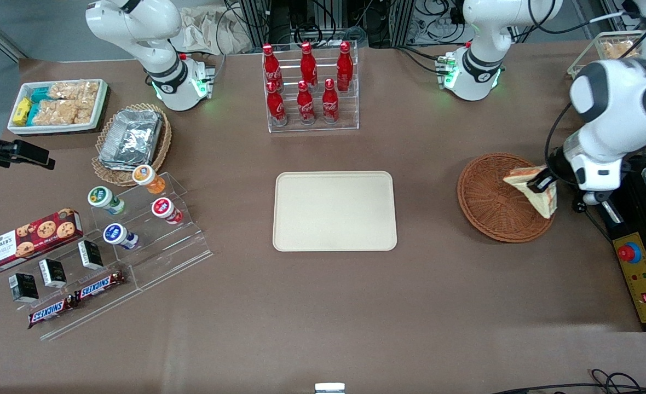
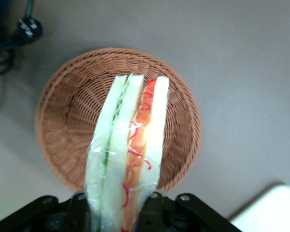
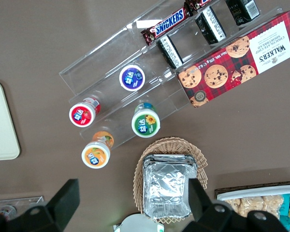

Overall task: Place sandwich from basket to tray
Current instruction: 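Lift the sandwich up out of the basket with the left gripper, then carry the held sandwich over to the cream tray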

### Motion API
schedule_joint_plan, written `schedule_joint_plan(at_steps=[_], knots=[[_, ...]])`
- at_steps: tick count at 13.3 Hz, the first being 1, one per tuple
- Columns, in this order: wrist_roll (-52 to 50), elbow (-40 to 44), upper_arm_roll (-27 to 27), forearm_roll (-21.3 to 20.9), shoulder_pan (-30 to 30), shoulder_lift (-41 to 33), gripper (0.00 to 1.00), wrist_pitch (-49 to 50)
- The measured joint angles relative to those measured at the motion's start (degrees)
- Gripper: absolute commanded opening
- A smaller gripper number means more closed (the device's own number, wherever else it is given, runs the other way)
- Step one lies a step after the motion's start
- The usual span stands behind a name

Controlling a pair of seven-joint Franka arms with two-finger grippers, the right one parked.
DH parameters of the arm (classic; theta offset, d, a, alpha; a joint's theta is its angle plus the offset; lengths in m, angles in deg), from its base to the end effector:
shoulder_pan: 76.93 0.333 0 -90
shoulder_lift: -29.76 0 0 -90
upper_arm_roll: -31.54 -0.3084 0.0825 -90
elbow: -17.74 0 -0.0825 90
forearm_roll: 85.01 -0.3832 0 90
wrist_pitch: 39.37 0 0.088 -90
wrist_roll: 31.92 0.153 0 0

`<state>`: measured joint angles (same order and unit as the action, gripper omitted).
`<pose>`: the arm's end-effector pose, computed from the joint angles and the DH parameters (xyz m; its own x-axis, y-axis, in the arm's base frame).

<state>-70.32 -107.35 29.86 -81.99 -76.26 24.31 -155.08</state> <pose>0.5039 0.0155 0.3715 0.7387 0.6687 -0.0844 0.6708 -0.7416 -0.0049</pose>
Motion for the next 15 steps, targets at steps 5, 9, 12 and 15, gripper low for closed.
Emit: schedule_joint_plan(at_steps=[5,9,12,15], knots=[[10.74,19.97,0.21,-0.03,-0.03,-0.06,0.0,20.24],[19.89,28.68,4.82,0.02,-0.15,0.29,0.0,28.31],[20.43,31.41,12.3,0.0,-0.42,0.5,0.0,30.77],[19.36,31.59,18.05,0.0,-0.49,0.65,0.0,30.92]])
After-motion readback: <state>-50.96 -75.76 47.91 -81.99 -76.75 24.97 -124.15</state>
